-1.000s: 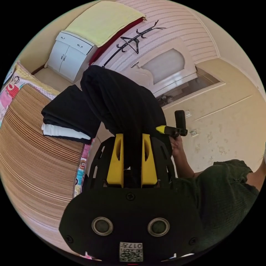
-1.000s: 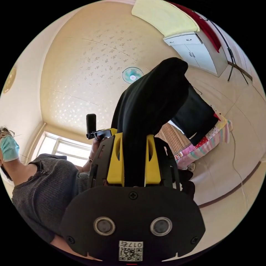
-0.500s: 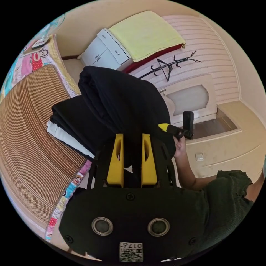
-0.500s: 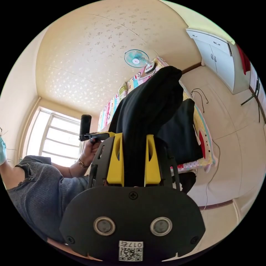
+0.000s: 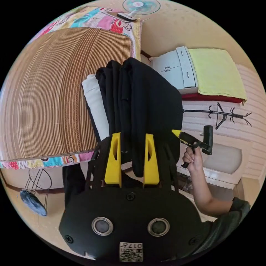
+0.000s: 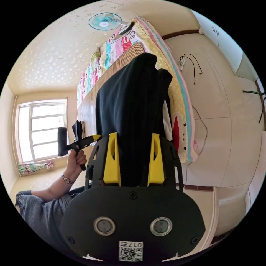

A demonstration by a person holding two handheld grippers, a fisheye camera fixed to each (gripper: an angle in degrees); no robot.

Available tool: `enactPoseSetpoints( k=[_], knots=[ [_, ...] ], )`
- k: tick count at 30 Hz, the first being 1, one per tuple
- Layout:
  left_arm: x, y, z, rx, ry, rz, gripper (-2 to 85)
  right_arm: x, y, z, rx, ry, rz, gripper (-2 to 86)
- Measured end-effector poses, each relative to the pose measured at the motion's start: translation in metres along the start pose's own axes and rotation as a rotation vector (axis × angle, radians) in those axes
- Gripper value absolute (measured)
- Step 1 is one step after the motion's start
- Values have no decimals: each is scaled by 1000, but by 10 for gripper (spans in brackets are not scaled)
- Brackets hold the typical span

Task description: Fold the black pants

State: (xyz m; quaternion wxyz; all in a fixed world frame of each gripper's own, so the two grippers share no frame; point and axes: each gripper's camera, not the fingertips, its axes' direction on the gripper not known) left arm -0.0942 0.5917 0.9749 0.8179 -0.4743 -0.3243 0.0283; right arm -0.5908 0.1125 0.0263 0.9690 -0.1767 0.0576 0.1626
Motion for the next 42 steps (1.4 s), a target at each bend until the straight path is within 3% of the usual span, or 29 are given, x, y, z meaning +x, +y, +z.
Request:
enactPoseSetpoints(
  k=[5,10,13,22,28,35,42],
  knots=[
    [16,74,-55,120,-104,66,98,2,32,-35,207,89,30,53],
    [25,175,-116,310,-219,130,75,-40,72,-71,540,71,-201,10],
    [25,242,-153,428,-233,124,58,-81,99,-64,615,53,-391,6],
    [17,439,-275,831,-289,91,16,-185,223,73,460,-121,-684,5],
    [15,556,-350,1007,-570,56,6,-220,297,176,303,-98,-918,3],
    [1,668,-428,1237,-545,-138,-6,-185,327,186,360,-92,-996,2],
    [-24,725,-470,1361,-460,-418,-10,-118,277,208,357,-61,-1031,4]
  ],
)
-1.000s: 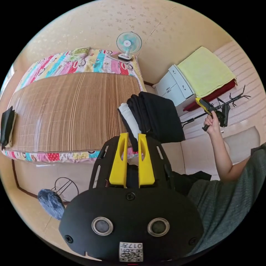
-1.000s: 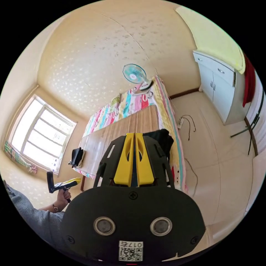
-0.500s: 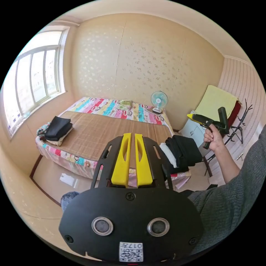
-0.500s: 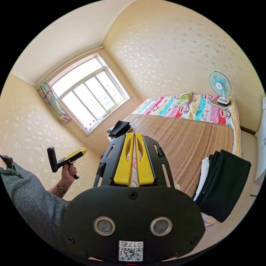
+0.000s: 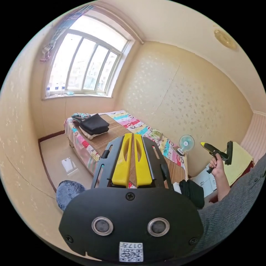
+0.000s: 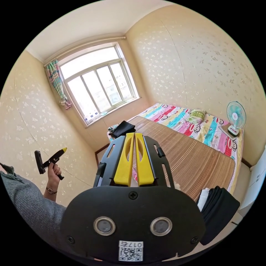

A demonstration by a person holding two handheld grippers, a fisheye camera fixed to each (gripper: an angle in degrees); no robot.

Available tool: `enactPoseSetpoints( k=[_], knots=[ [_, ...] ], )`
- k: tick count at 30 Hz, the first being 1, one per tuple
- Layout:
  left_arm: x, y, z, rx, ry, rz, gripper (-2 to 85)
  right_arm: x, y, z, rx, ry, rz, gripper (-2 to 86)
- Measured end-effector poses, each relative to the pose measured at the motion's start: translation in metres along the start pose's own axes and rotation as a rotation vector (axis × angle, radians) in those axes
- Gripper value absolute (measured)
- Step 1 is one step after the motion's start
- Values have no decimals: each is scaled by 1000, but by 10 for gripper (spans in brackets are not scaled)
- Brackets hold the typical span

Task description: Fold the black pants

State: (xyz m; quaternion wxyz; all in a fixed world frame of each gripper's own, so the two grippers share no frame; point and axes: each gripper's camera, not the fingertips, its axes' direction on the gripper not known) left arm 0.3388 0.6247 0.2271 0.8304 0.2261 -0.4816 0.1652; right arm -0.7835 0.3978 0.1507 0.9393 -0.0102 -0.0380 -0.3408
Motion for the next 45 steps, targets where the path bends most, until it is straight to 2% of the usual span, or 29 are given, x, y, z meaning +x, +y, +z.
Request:
enactPoseSetpoints(
  k=[6,9,12,16,19,24,34,41,45],
  knots=[
    [-12,-49,-15,61,-178,-68,-10,87,21,47,15,-130,-72,4],
    [-6,-88,-14,33,-266,-74,-10,138,44,53,67,-184,-73,4],
    [11,-132,-13,-17,-301,-41,-10,200,82,62,65,-198,-32,4],
    [35,-166,-18,11,-344,43,-10,294,147,88,-47,-267,113,4],
    [38,-185,-15,9,-326,-2,-10,338,196,86,-59,-317,146,3],
    [21,-228,3,-88,-273,-75,-10,395,263,79,-104,-261,121,2],
    [-40,-331,33,-70,-210,-104,-10,497,401,81,-158,-194,105,3],
    [-130,-471,78,-155,-146,-24,-9,514,472,127,-147,-127,114,4],
    [-203,-577,76,-134,-94,9,-6,487,500,198,-194,-119,130,4]
  ],
)
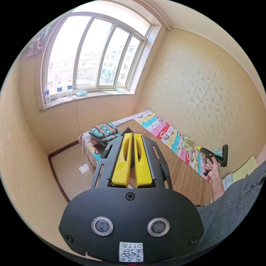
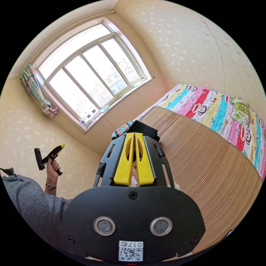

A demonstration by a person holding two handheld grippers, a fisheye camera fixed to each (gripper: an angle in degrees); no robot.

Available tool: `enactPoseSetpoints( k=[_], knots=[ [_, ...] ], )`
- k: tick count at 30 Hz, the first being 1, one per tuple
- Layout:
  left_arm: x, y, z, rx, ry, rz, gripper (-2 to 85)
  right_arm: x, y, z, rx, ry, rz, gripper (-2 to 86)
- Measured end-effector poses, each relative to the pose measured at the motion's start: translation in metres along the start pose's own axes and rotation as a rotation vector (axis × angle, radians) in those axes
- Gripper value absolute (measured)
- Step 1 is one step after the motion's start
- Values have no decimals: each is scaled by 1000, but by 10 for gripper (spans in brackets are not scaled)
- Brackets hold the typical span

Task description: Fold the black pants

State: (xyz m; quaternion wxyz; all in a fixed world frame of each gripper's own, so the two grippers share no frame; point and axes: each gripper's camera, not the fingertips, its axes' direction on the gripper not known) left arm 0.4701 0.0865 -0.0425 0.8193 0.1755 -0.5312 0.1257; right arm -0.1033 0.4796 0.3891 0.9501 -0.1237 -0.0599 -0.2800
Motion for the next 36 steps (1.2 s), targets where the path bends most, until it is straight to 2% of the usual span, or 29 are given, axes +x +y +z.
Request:
enactPoseSetpoints(
  k=[2,4,6,8,11,13,16,20,26,32,36],
  knots=[
    [-28,-39,-11,2,30,-1,-2,-18,1,36,-35,-59,-12,4],
    [-49,-71,-23,16,5,13,2,-47,2,74,-140,-196,-113,3],
    [-72,-104,-32,10,-53,7,2,-57,11,83,-180,-218,-167,3],
    [-88,-124,-29,-12,-35,-26,0,-55,28,77,-169,-178,-217,2],
    [-104,-153,-18,-42,77,-95,-7,-19,58,64,-192,-62,-228,3],
    [-102,-171,-16,-33,116,-97,-8,30,77,58,-247,-36,-141,4],
    [-86,-201,-22,11,104,-47,-9,90,101,47,-273,-176,-35,5],
    [-69,-248,-24,38,181,55,-1,143,142,40,-250,-240,14,5],
    [-49,-317,-6,-1,64,76,50,219,205,39,-349,-232,14,6],
    [-50,-379,48,-161,142,87,52,277,255,52,-446,-261,64,15],
    [-61,-432,86,-257,142,157,60,307,296,111,-586,-124,72,35]
  ],
)
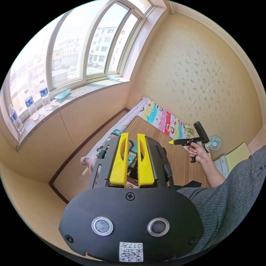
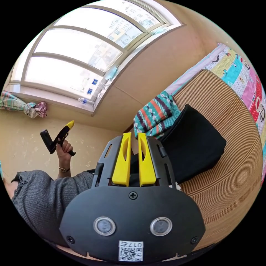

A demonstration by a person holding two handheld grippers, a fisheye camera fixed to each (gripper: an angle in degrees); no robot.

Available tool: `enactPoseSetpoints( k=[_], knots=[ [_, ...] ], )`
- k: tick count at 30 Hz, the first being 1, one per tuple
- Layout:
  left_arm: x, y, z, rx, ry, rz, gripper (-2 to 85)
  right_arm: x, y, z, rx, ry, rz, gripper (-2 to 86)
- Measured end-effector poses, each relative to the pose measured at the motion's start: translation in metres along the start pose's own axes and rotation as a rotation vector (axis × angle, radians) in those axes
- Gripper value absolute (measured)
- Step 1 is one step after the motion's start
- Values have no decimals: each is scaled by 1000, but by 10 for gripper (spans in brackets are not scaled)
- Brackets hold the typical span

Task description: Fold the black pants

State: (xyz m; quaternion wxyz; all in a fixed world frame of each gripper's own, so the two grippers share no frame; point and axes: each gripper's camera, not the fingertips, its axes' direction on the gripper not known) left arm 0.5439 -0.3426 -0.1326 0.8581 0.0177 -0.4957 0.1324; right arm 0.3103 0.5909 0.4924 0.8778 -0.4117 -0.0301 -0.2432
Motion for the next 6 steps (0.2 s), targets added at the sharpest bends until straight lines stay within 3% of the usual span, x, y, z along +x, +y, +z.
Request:
enactPoseSetpoints(
  k=[6],
  knots=[
    [-70,-84,6,-90,99,46,79,77,-10,144,-204,85,201,71]
  ],
)
